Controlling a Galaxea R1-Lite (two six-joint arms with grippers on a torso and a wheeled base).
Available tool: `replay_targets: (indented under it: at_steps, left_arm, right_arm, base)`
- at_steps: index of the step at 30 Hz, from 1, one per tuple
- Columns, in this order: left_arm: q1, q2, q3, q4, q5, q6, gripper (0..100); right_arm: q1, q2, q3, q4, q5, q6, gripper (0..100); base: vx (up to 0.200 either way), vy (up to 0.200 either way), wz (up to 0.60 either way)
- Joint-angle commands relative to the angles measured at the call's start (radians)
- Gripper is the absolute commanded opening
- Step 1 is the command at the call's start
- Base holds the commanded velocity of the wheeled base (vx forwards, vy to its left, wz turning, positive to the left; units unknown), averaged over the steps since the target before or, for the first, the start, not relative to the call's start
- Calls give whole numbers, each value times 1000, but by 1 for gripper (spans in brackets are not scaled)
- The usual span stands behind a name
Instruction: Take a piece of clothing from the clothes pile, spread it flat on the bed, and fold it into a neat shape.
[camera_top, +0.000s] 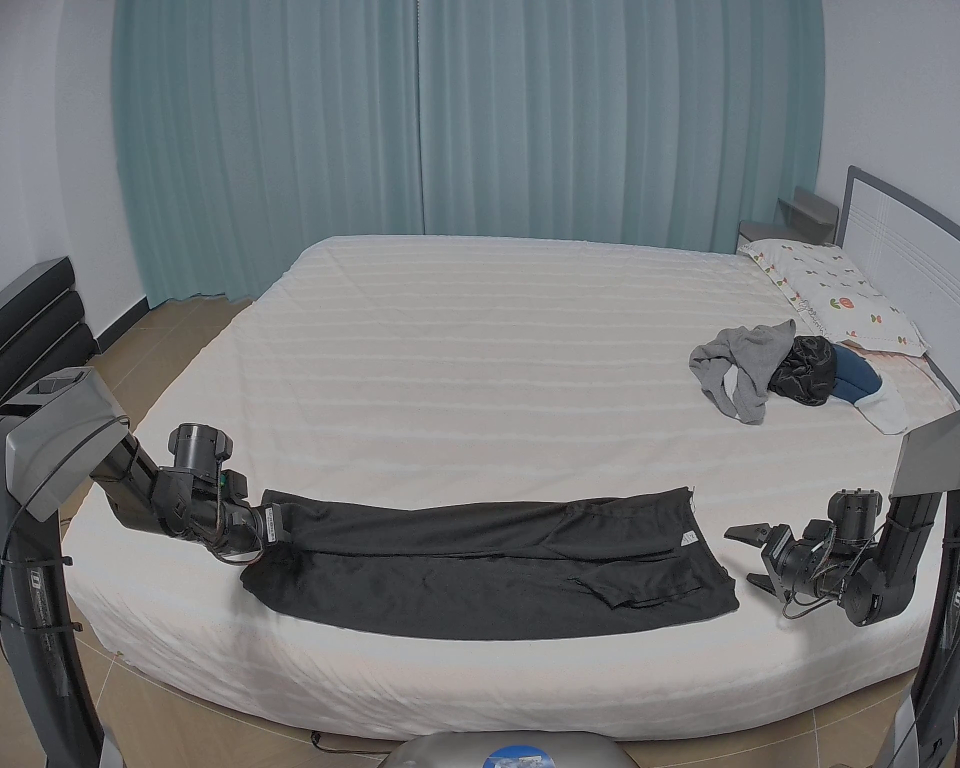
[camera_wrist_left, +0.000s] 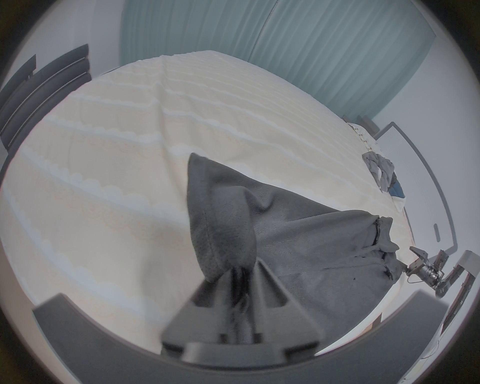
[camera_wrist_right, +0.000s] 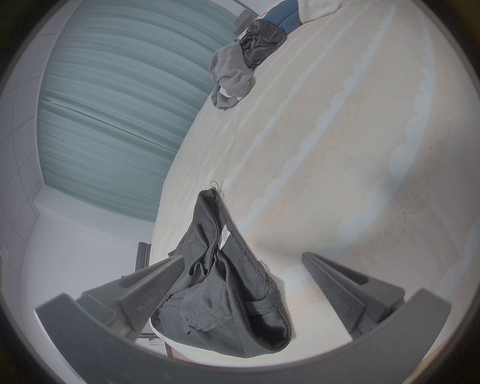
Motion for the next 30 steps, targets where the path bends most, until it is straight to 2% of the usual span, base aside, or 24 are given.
replay_targets:
  at_steps: [1,19,22,30]
  left_arm:
    - [0,-26,6,0,26,-1,0]
    - [0,-50,-3,5,42,-9,0]
    - [0,-50,-7,5,42,-9,0]
    - [0,-23,-22,-14,42,-9,0]
  right_arm:
    - [-1,1,0,-1,0,0,100]
    - [-1,1,-1,-1,0,0,100]
    - [-1,1,-1,-1,0,0,100]
    - [-1,1,-1,-1,0,0,100]
  base:
    - [0,0,0]
    - [0,0,0]
    - [-200,0,0]
    - [0,0,0]
